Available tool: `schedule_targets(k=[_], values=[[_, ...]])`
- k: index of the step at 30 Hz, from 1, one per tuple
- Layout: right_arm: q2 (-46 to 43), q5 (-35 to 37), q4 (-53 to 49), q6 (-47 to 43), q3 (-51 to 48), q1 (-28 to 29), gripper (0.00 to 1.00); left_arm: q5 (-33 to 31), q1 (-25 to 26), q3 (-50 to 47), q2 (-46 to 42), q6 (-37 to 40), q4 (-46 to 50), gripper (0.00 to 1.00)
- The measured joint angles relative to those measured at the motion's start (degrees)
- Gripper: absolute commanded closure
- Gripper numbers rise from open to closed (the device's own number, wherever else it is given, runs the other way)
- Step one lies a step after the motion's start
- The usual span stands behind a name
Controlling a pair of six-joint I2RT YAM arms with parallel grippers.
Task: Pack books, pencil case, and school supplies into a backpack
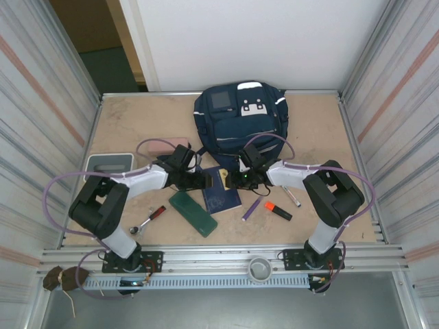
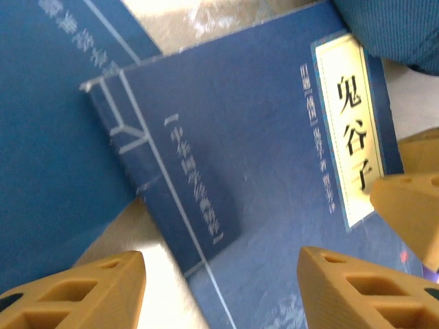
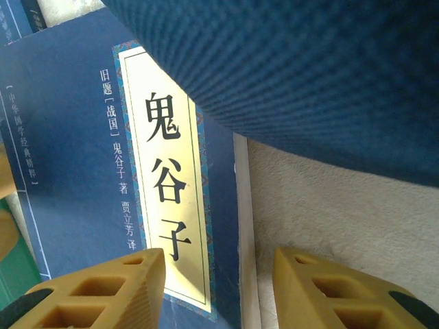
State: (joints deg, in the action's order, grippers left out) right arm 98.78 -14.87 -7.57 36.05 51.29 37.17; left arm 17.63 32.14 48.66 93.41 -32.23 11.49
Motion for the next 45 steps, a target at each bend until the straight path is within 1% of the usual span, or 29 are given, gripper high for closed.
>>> schedule_targets(k=[4, 9, 13, 16, 21, 24, 27, 29, 33, 36, 40, 42, 45], values=[[0.15, 0.24, 0.04, 0.72, 0.0, 0.0, 0.62, 0.76, 0.42, 1.9, 3.19, -0.09, -0.98, 0.4], [0.2, 0.59, 0.5, 1.99, -0.26, -0.02, 0.66, 2.16, 0.5, 1.81, 3.37, -1.57, -2.45, 0.4], [0.13, 1.01, 1.18, 2.82, -0.79, -0.07, 0.68, 4.81, 0.39, -2.14, 2.36, -5.11, -9.79, 0.43], [0.09, 1.14, 1.57, 2.99, -1.05, -0.07, 0.68, 7.06, 0.26, -5.31, 1.03, -8.13, -15.23, 0.51], [0.09, 1.14, 1.62, 2.99, -1.05, -0.07, 0.68, 9.62, 0.63, -7.23, -0.33, -11.41, -21.24, 0.67], [0.09, 0.92, 1.6, 2.95, -1.05, -0.31, 0.67, 9.46, 0.61, -7.23, -0.85, -11.61, -21.99, 0.83], [-0.02, -0.13, 1.49, 2.45, -1.01, -0.9, 0.61, 8.94, 0.48, -7.34, -1.22, -11.3, -21.73, 0.95], [-0.44, -0.7, 0.83, 1.42, -0.85, -1.33, 0.56, 8.74, 0.44, -7.98, -2.64, -11.15, -21.29, 1.0], [-3.37, -3.67, -2.58, -1.51, -0.85, -4.22, 0.4, 8.94, -0.02, -8.87, -8.87, -10.43, -18.1, 1.0], [-8.15, -8.98, -4.42, -3.43, -0.87, -8.02, 0.26, 9.9, -1.05, -9.6, -16.0, -9.46, -15.93, 1.0], [-14.64, -18.01, -3.78, -4.37, -0.87, -12.02, 0.01, 13.42, -2.69, -9.62, -24.28, -7.67, -16.39, 1.0], [-17.11, -22.67, -2.12, -4.04, -0.87, -13.05, 0.01, 16.17, -3.63, -8.72, -26.12, -7.08, -17.05, 1.0], [-20.06, -29.99, 2.62, -2.8, -0.94, -14.38, 0.01, 20.37, -5.05, -6.08, -26.23, -6.99, -19.1, 1.0]])
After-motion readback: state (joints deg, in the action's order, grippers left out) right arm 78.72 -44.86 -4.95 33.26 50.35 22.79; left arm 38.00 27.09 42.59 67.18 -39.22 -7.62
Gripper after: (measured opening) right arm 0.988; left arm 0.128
